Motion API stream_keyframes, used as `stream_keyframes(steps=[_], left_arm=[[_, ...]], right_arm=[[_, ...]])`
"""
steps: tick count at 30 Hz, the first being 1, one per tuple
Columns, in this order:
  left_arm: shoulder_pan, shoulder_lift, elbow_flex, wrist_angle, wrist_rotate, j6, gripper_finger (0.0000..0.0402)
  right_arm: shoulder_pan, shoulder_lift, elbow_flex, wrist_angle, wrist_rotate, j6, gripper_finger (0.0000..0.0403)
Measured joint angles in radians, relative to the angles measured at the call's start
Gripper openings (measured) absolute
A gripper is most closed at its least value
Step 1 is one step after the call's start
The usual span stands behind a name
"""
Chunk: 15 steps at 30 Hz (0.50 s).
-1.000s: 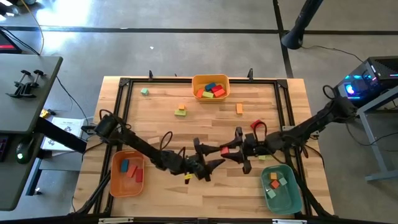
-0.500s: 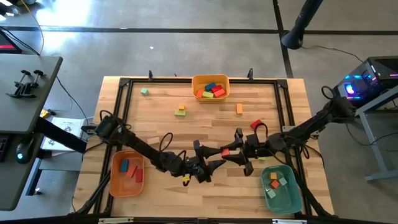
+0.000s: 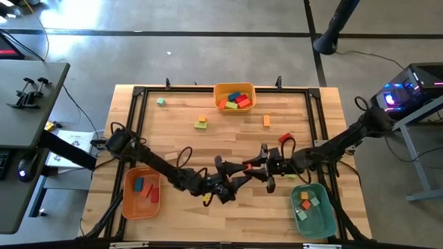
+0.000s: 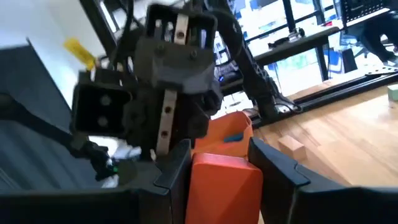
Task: Sort blocks by size
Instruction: Put the orange square block into the blue bin
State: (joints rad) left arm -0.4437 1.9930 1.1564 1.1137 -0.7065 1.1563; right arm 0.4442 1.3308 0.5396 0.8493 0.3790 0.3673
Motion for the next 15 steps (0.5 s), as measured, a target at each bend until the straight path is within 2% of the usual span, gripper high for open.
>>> stream_keyframes(steps=[6, 8, 15], left_arm=[[0.017, -0.001, -0.001, -0.019, -0.005, -0.001, 0.0243], [0.019, -0.001, -0.001, -0.029, -0.012, 0.004, 0.0243], [-0.004, -0.001, -0.001, -0.024, -0.096, 0.067, 0.0243]], right_arm=[[0.000, -0.001, 0.001, 0.057, 0.020, 0.073, 0.0130], [0.001, -0.002, 0.002, 0.078, 0.057, 0.080, 0.0130], [-0.006, -0.008, 0.002, 0.072, 0.081, 0.080, 0.0130]])
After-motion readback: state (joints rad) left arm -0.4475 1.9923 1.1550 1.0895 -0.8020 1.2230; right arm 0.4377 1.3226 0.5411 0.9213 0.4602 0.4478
